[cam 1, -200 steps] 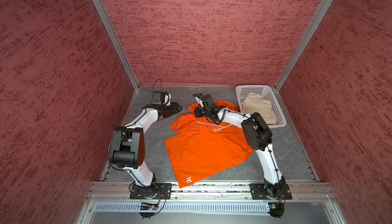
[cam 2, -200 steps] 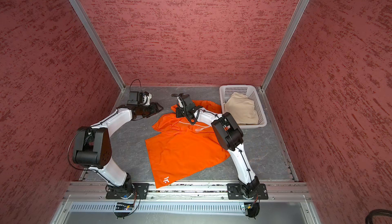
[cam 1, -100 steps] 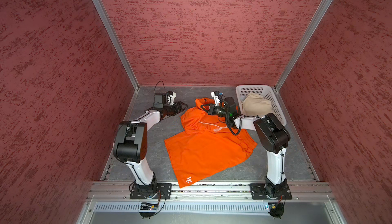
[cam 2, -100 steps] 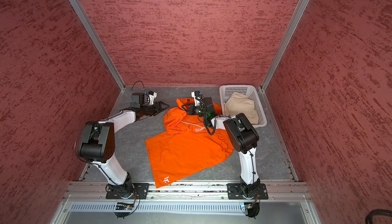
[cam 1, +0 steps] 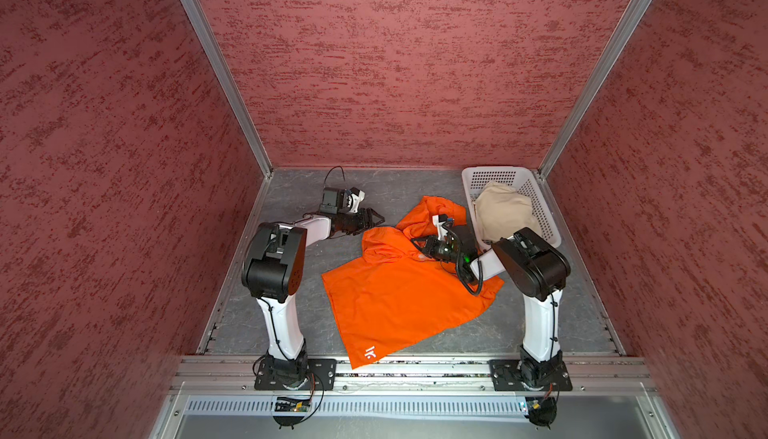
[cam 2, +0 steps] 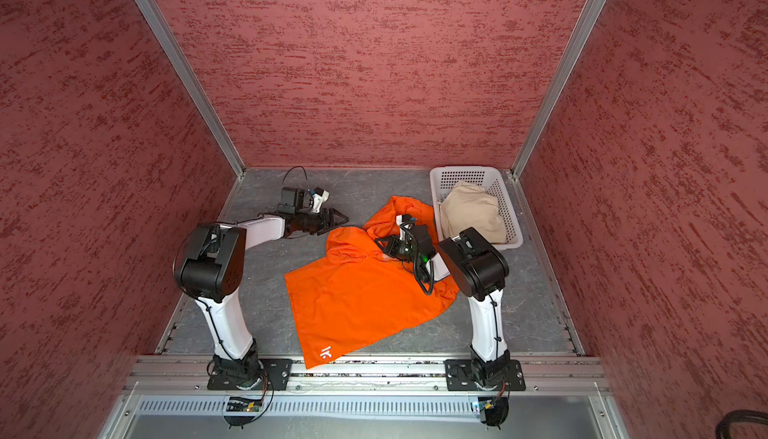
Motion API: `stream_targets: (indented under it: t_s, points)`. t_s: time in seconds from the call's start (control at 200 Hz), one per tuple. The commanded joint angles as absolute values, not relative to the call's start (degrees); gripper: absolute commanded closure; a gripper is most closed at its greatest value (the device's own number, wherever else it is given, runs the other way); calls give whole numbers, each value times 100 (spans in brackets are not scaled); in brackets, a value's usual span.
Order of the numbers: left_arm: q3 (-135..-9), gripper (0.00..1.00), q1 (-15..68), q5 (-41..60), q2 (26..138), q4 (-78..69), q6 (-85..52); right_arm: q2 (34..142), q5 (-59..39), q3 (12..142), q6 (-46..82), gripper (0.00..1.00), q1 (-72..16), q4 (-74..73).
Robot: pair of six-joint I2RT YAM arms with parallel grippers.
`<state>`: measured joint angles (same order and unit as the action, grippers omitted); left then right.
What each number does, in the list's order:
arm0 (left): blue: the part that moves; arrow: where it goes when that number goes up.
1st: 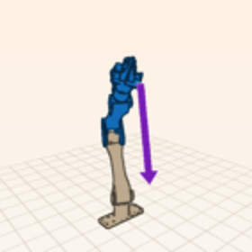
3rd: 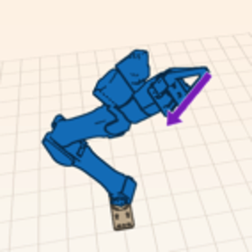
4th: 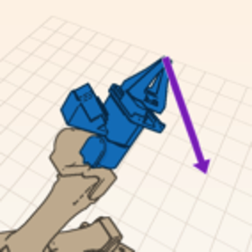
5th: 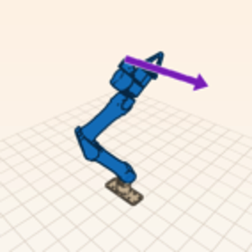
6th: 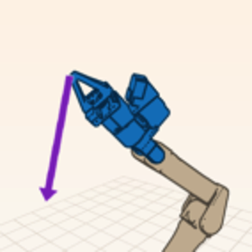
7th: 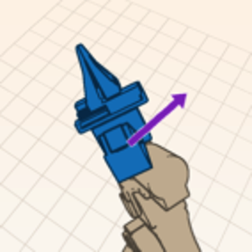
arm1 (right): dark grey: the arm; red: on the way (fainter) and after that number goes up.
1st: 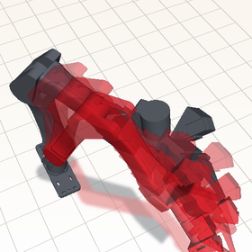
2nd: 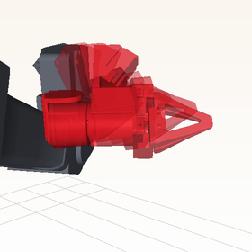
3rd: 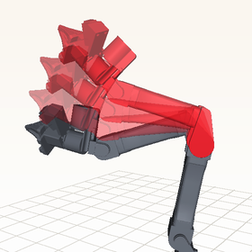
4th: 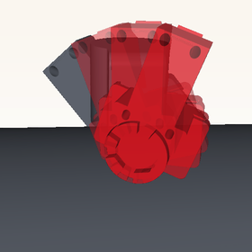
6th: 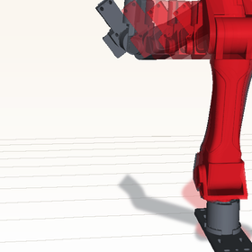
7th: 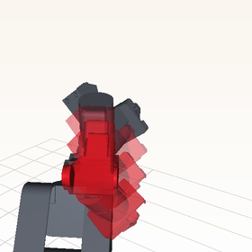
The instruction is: Fold and stack the shorts
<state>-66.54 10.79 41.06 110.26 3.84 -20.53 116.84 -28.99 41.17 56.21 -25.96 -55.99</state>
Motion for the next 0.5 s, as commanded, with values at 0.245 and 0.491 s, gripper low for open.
stream_targets:
  t_s: [0.245, 0.491]
  points:
    - [-6738, 30, 940, 3402, 10819, 1221, -1568, 11021, -2127, 3977, 5547, 99, -2558, -5042]
    - [-6740, 27, 885, 3687, 11130, 1187, -1936, 11077, -2153, 4052, 5552, 99, -2558, -4989]
